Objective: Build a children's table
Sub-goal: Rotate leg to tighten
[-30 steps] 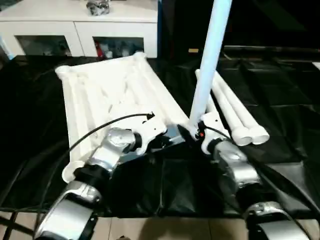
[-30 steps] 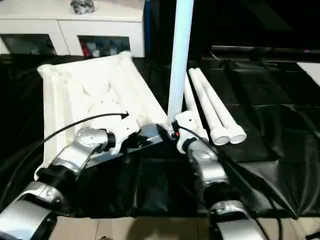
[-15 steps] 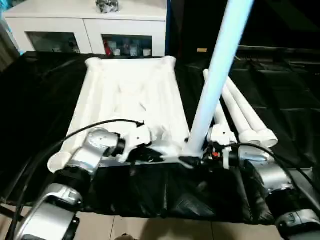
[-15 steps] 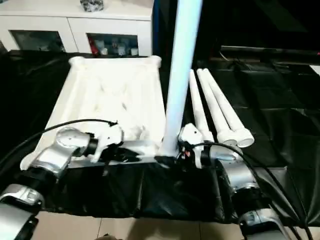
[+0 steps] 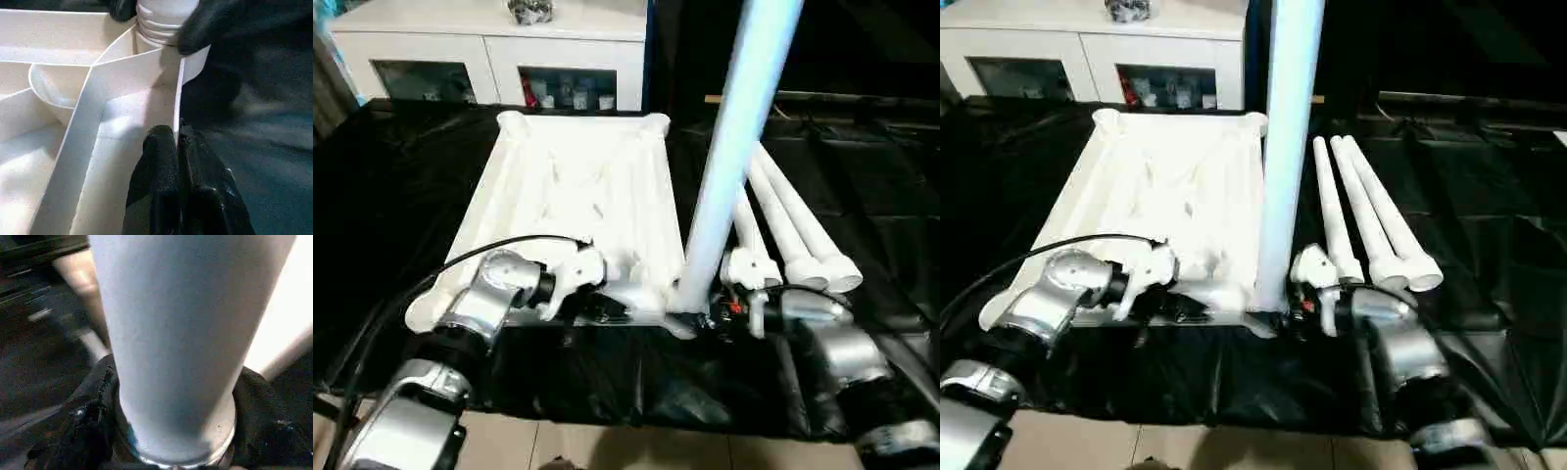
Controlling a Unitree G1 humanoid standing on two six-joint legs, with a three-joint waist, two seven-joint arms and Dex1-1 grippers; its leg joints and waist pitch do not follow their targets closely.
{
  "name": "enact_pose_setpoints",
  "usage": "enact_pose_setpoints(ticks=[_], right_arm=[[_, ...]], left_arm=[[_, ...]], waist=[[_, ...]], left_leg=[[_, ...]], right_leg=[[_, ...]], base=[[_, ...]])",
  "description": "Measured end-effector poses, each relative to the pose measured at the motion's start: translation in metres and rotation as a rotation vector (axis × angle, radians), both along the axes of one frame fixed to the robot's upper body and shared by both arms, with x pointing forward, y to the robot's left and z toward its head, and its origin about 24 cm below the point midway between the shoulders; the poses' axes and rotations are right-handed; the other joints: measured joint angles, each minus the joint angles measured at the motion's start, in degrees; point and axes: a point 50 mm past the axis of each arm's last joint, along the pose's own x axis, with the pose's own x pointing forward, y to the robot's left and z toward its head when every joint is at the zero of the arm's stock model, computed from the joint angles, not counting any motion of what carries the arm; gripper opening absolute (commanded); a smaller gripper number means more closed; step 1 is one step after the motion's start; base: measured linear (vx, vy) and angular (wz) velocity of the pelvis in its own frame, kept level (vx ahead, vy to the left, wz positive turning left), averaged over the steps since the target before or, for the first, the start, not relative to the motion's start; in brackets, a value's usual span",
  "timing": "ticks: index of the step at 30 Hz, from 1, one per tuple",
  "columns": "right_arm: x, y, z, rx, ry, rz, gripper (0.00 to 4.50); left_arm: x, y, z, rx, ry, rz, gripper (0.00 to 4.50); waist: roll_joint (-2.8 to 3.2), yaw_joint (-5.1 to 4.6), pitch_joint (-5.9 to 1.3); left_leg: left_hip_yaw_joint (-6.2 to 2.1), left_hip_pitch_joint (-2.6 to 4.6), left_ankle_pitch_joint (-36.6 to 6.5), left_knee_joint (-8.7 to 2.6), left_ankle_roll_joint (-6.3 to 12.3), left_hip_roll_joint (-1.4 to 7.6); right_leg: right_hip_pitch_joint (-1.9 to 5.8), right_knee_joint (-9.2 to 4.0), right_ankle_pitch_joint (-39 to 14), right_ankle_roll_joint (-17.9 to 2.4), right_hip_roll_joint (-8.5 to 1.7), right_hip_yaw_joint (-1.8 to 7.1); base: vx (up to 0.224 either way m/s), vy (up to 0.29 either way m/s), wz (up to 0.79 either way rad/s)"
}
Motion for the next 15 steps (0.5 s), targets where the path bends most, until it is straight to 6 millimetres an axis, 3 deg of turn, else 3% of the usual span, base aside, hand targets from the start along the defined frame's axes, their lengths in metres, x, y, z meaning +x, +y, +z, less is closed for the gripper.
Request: enact_pose_setpoints(ticks=[5, 10, 11, 14, 15], right_arm=[[0.02, 0.008, -0.003, -0.006, -0.011, -0.341, 2.69], [0.026, 0.016, -0.002, -0.004, -0.017, -0.472, 2.69], [0.026, 0.016, -0.002, 0.001, -0.021, -0.481, 3.39], [0.026, 0.02, -0.002, 0.02, -0.028, -0.488, 3.45], [0.026, 0.02, -0.002, 0.021, -0.028, -0.489, 3.74]], left_arm=[[0.001, -0.033, -0.002, -0.034, 0.008, 0.214, 0.0], [0.0, -0.044, -0.001, -0.038, -0.009, 0.288, 0.0], [0.0, -0.044, 0.0, -0.039, -0.009, 0.291, 0.0], [-0.001, -0.044, 0.0, -0.04, -0.014, 0.298, 0.0], [-0.001, -0.044, 0.0, -0.039, -0.016, 0.299, 0.0]], waist=[[-0.05, -1.81, 0.04], [-0.06, -2.06, 0.03], [-0.06, -2.05, 0.03], [-0.04, -2.15, 0.02], [-0.04, -2.2, 0.02]], left_leg=[[0.0, 0.03, 0.0, 0.11, 0.0, -0.03], [0.0, 0.05, -0.01, -0.05, 0.01, -0.02], [0.0, 0.04, -0.02, -0.08, 0.02, -0.02], [0.0, 0.03, -0.04, -0.14, 0.06, -0.02], [0.0, 0.03, -0.04, -0.14, 0.06, -0.01]], right_leg=[[0.06, -0.13, 0.01, -0.01, -0.05, 0.04], [0.03, -0.1, 0.05, 0.01, -0.01, 0.04], [0.02, -0.1, 0.05, 0.01, 0.0, 0.04], [-0.03, -0.09, 0.06, 0.01, 0.01, 0.03], [-0.04, -0.09, 0.11, -0.09, 0.01, 0.04]], base=[[0.0, 0.0, 0.0], [0.0, 0.0, 0.0], [0.0, 0.0, 0.0], [0.0, 0.0, 0.0], [0.0, 0.0, 0.0]])
